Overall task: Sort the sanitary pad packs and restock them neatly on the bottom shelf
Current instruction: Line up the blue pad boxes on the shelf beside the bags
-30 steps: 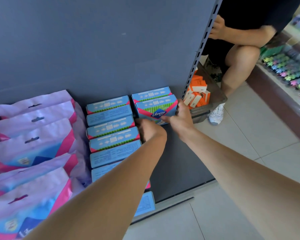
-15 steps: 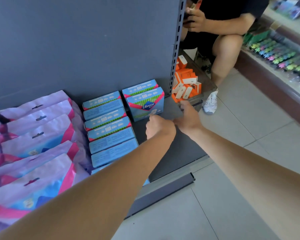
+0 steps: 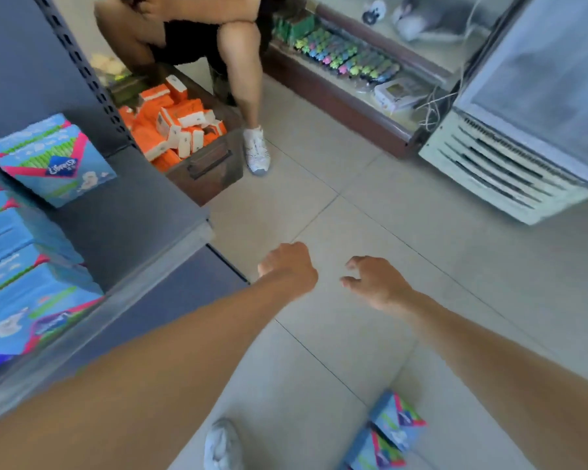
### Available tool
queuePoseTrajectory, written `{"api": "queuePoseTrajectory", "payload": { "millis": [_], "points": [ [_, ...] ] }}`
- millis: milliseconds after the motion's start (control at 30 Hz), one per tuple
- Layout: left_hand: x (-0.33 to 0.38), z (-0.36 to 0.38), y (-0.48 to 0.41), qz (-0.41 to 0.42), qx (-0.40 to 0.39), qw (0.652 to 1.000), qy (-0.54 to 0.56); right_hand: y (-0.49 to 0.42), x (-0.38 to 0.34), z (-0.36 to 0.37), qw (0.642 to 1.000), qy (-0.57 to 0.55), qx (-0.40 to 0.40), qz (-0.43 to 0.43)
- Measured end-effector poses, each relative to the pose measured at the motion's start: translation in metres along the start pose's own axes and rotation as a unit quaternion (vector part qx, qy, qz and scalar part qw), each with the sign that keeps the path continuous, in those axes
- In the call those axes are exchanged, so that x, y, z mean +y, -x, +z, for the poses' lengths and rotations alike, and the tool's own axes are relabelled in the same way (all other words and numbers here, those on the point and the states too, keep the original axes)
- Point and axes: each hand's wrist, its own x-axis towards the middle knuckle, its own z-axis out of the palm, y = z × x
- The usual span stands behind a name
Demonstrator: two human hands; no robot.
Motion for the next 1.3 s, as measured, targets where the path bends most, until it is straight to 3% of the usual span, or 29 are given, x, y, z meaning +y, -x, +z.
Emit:
{"api": "queuePoseTrajectory", "payload": {
  "millis": [167,367,633,800,933,1100,1300],
  "points": [
    [0.084,0.095,0.03,0.048,-0.065,0.997,-0.008,0.079,0.134,0.031,0.992,-0.064,0.002,0.111],
    [0.145,0.208,0.064,0.087,-0.141,0.985,-0.038,0.16,0.25,0.088,0.948,-0.179,0.028,0.263],
    [0.152,0.343,0.05,0.011,-0.205,0.979,0.012,0.182,0.329,0.199,0.812,-0.413,0.061,0.408],
    [0.138,0.428,0.016,-0.088,-0.262,0.954,0.116,0.151,0.364,0.289,0.707,-0.539,0.083,0.45],
    [0.12,0.493,-0.022,-0.095,-0.27,0.949,0.134,0.113,0.385,0.36,0.658,-0.595,0.072,0.456],
    [0.087,0.563,-0.074,-0.053,-0.214,0.973,0.065,0.063,0.407,0.436,0.642,-0.603,0.1,0.462],
    [0.065,0.622,-0.107,0.005,-0.227,0.972,0.054,0.02,0.428,0.489,0.641,-0.61,0.149,0.442]
  ]
}}
